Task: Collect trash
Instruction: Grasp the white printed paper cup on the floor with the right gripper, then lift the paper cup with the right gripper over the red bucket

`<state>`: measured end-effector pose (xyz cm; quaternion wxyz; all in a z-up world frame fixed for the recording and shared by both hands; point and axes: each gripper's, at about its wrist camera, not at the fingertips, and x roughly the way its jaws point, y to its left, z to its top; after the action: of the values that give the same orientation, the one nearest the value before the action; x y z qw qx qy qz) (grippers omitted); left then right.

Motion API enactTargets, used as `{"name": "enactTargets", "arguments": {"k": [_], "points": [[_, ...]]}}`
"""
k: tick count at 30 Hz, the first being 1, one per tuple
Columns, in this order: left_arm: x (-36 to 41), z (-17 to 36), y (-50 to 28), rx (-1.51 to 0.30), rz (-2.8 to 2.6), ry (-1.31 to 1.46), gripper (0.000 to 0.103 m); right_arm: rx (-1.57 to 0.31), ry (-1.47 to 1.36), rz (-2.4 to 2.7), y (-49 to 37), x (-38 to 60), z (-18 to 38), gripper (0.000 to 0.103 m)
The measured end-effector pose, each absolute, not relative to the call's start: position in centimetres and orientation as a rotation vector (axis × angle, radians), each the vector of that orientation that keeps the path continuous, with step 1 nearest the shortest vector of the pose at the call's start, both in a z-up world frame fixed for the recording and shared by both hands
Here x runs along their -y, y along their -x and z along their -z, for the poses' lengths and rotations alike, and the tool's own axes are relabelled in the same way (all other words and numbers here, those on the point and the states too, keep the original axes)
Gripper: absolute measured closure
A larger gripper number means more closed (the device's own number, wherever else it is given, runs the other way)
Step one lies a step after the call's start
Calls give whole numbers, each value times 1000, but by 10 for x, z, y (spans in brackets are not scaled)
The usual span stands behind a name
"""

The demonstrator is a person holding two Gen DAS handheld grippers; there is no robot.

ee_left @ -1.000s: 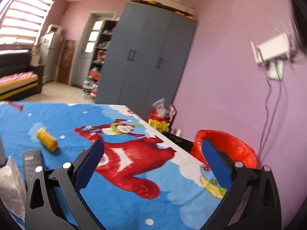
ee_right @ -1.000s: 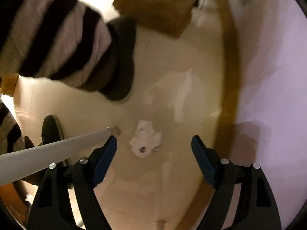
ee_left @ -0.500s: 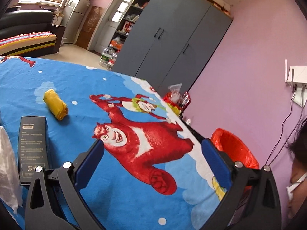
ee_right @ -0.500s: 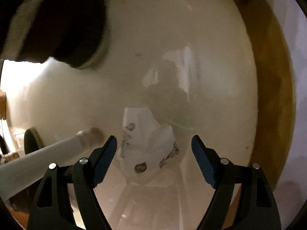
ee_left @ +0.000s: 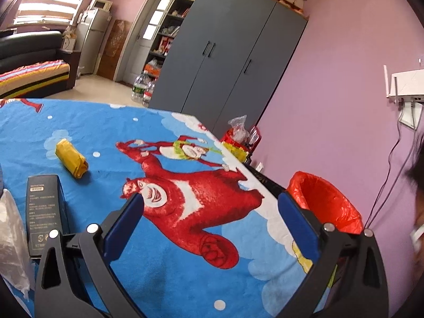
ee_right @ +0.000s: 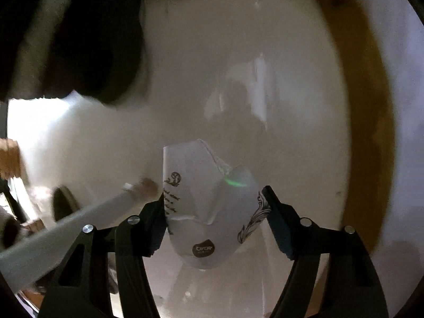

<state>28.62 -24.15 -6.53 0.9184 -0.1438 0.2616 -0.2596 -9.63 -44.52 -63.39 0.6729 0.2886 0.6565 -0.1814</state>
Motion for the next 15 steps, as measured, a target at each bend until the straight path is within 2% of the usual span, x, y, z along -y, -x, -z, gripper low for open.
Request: {"name": "enactTargets", "arguments": {"k": [7, 15], "points": [[237, 59, -265, -505, 541, 285, 5, -1188, -622, 495, 66, 485, 472, 32], [226, 38, -228, -488, 573, 220, 5, -854, -417, 486, 17, 490, 277, 32]]}}
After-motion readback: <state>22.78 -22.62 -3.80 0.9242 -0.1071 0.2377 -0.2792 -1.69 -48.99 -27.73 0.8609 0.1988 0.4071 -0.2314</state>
